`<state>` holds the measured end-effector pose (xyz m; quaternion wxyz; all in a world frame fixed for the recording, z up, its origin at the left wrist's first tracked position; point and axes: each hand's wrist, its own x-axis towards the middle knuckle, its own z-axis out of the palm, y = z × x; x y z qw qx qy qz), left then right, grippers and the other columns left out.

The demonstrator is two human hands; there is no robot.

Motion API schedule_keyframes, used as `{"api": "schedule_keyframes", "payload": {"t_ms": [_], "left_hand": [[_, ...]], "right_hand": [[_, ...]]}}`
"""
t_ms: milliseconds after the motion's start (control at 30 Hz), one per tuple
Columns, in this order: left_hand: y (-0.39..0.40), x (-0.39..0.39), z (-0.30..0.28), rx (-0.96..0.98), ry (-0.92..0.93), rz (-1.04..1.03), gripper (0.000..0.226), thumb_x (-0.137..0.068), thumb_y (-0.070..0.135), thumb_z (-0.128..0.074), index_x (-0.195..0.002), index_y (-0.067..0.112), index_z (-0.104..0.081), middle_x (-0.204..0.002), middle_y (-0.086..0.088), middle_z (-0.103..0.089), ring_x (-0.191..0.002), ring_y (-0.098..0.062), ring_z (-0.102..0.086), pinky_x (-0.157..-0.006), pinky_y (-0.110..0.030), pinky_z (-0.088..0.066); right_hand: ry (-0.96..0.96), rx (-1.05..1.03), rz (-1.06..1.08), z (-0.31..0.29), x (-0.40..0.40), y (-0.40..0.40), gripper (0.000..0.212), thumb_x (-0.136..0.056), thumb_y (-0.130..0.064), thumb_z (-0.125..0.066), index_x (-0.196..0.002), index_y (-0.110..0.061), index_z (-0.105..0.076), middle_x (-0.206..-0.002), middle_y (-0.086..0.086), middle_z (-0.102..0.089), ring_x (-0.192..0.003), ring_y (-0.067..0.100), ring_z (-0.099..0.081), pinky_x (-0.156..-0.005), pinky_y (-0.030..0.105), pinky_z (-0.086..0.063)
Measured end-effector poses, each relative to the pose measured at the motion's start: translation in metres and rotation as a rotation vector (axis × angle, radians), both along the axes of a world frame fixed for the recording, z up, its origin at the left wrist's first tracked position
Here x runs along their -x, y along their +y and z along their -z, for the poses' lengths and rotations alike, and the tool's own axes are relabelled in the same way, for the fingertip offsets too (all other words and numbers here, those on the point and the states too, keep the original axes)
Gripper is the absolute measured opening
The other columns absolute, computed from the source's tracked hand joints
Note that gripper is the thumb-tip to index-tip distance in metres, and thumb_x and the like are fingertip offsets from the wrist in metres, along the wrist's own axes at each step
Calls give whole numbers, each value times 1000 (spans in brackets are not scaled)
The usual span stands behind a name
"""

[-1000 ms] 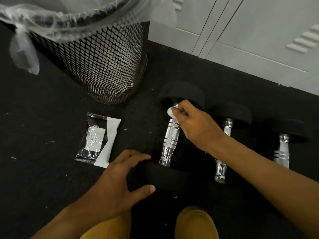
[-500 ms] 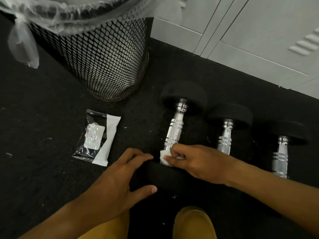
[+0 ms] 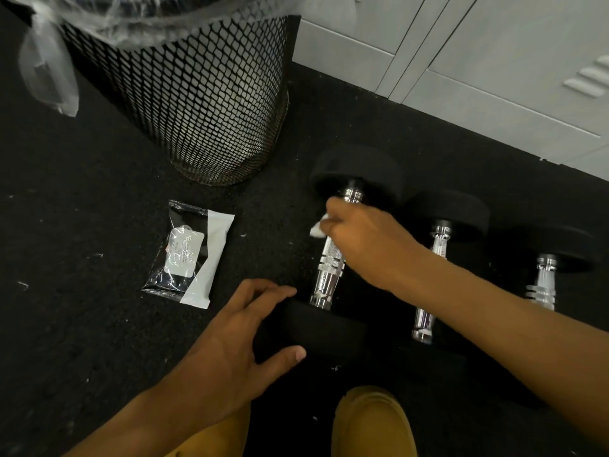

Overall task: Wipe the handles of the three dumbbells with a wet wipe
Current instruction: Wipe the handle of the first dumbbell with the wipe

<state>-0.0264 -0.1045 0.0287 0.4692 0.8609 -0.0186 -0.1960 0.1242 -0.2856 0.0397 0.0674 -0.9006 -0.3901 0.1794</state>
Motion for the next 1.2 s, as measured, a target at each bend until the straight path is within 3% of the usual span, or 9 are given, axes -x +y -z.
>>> {"api": "schedule_keyframes", "payload": {"t_ms": [100,233,367,467,600,733,867,1067,1200], "left_hand": [[1,-1,0,10,6,10,73,-65,77,-52,-130,47,-39,-125,30,-34,-102,2,-51,-79,-12,-46],[-2,-1,1,5,-30,16,67,-70,65,-58,-131,42,-42,-125,26,-35,-114,3,-44,-87,-10,-42],[-5,0,3,-35,-57,54,67,-74,64,-56,-133,38,-41,-129,24,-35,-118,1,-42,-95,-11,-38],[-6,1,3,-49,-84,68,67,-76,65,-53,-135,36,-39,-135,22,-37,-125,1,-38,-101,-19,-37],[-7,1,4,-41,-73,63,67,-77,64,-53,-135,34,-39,-135,19,-40,-125,-1,-39,-102,-24,-38],[-4,0,4,-27,-85,61,66,-77,62,-55,-134,32,-41,-133,18,-43,-123,-2,-42,-100,-21,-38],[-3,0,4,-17,-81,48,66,-76,61,-56,-133,32,-41,-133,19,-43,-124,-1,-42,-101,-22,-39],[-5,-1,4,-14,-79,47,64,-75,61,-58,-131,34,-42,-131,19,-44,-122,-4,-44,-99,-25,-40],[-9,-1,5,-19,-102,53,62,-75,58,-60,-130,35,-42,-129,18,-44,-119,-7,-46,-98,-29,-41]], "right_hand": [[167,-34,-194,-4,20,-11,24,-85,-7,-57,-106,-14,-66,-95,5,-54,-82,24,-60,-67,37,-53],[375,5,-297,-9,32,-20,23,-90,-9,-52,-107,-12,-67,-88,3,-55,-74,11,-51,-66,17,-36],[215,3,-287,-12,35,-27,18,-84,-16,-62,-101,-15,-65,-79,-1,-49,-57,11,-41,-46,27,-42],[126,26,-120,-13,31,-29,15,-93,-23,-51,-101,-12,-56,-80,1,-49,-65,17,-52,-53,31,-44],[-139,74,-34,-11,-1,-22,16,-83,-5,-63,-97,1,-59,-85,13,-55,-59,27,-59,-41,34,-47],[-137,225,84,-15,-11,-6,21,-86,3,-53,-107,1,-56,-109,15,-49,-75,30,-59,-54,34,-43],[36,87,-36,-11,3,0,27,-93,-13,-46,-116,-12,-61,-109,5,-49,-92,26,-58,-70,32,-48],[340,-4,-278,-15,32,-15,24,-93,-13,-49,-108,-15,-67,-91,3,-54,-84,17,-53,-70,25,-42],[160,40,-278,-16,36,-25,28,-78,-7,-66,-105,-13,-66,-86,3,-53,-62,17,-53,-48,30,-45]]}}
